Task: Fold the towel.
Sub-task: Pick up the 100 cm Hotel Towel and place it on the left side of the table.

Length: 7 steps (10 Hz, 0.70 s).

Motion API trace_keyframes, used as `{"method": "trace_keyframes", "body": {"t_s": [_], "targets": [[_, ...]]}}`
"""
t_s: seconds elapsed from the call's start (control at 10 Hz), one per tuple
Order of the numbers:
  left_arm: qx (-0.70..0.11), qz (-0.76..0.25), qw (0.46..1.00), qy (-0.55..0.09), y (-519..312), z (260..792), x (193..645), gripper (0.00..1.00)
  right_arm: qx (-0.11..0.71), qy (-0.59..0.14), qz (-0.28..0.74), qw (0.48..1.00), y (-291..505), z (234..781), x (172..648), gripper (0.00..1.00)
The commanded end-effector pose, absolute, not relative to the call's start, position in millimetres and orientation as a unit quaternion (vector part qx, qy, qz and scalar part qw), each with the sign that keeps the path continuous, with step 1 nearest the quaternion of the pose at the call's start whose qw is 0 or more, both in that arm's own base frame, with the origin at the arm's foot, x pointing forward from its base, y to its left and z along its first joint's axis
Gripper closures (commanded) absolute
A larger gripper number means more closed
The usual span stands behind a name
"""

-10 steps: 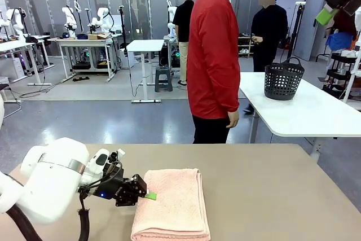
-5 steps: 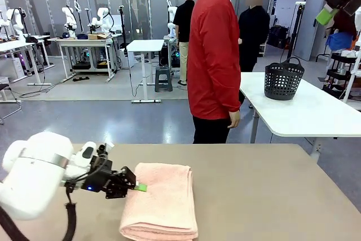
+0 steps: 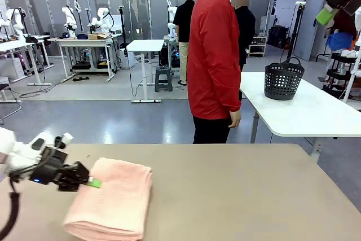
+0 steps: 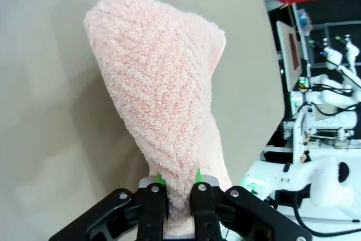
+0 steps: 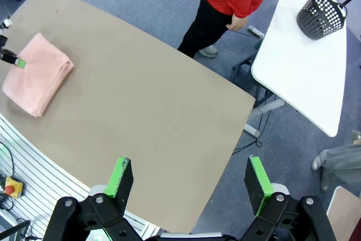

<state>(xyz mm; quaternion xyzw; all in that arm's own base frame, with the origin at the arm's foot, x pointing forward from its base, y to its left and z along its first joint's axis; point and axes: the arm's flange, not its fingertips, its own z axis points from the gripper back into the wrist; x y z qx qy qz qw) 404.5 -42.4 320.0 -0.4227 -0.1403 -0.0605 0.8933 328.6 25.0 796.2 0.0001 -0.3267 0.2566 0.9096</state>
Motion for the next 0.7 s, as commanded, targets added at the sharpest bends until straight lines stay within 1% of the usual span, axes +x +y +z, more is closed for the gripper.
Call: {"method": "trace_keyframes", "body": {"t_s": [0.0,0.3,0.5,0.6], "targets": [[-0.414,-0.094,0.896,-0.133,7.4,334.6,410.1,1.00,-0.001,-0.324,0.262,0.909,23.8,795.9,327.2,0.00],[-0.398,-0.084,0.902,-0.145,83.6,337.9,409.9,1.00,-0.001,-0.324,0.262,0.909,23.8,795.9,327.2,0.00],[-0.356,-0.084,0.922,-0.129,126.8,330.3,408.8,1.00,-0.001,-0.324,0.262,0.909,23.8,795.9,327.2,0.00],[-0.355,-0.065,0.921,-0.146,142.2,330.6,409.0,1.00,-0.001,-0.324,0.262,0.909,23.8,795.9,327.2,0.00]]}}
